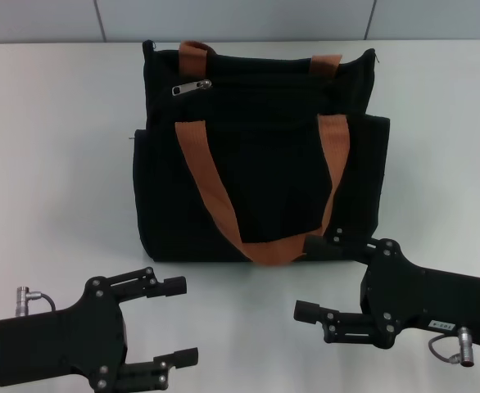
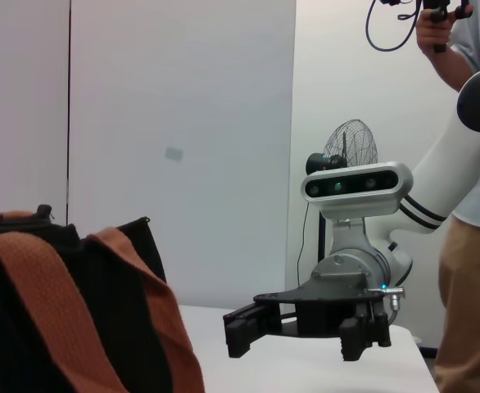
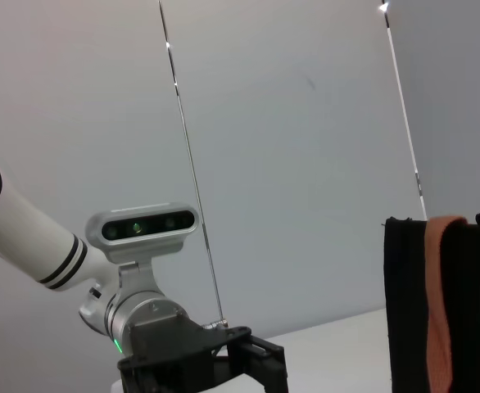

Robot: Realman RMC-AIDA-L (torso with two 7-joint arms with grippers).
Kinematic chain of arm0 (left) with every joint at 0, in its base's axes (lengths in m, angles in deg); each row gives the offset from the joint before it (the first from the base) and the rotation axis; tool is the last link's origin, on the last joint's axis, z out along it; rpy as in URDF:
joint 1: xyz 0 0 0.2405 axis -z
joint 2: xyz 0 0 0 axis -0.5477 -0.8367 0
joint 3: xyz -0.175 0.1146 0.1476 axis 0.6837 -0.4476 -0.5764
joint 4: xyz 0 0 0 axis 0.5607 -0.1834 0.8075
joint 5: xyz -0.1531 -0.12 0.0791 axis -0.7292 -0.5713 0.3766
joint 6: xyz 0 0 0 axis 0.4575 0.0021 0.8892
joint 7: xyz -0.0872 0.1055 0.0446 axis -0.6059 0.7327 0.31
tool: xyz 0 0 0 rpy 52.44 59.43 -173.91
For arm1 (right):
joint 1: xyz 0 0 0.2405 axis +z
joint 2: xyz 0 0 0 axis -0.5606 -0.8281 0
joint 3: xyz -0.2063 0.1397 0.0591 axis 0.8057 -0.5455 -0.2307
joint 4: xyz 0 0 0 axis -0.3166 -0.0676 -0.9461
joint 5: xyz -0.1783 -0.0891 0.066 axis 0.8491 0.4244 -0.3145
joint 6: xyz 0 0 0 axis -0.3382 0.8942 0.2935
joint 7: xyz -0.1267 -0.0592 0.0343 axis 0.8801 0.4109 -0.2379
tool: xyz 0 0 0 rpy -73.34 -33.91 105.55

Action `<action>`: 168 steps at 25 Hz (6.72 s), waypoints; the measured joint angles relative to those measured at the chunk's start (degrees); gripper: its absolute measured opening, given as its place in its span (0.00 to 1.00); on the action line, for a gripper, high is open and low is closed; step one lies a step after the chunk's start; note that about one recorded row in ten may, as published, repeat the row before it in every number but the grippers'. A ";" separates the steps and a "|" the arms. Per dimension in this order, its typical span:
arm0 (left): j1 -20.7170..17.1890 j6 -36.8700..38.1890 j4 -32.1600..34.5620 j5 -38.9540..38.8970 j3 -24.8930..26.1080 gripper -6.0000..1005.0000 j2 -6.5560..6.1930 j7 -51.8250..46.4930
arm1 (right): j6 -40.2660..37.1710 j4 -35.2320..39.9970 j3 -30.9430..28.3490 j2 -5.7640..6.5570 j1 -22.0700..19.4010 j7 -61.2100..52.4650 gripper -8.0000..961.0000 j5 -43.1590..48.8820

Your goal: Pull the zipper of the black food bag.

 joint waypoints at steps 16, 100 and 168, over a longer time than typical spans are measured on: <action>-0.44 -1.39 0.05 -0.25 0.73 0.70 0.52 0.38 | 0.24 -1.21 -0.60 0.03 0.35 0.07 0.86 -0.35; 22.93 -15.68 -6.30 -17.38 8.35 0.03 1.46 -11.70 | -10.01 -11.58 -24.41 0.15 2.71 -10.23 0.87 -0.44; 29.70 -14.57 -12.75 -20.02 6.93 0.05 1.46 -10.47 | 3.73 -14.63 -29.22 -0.06 12.10 -38.01 0.43 -0.33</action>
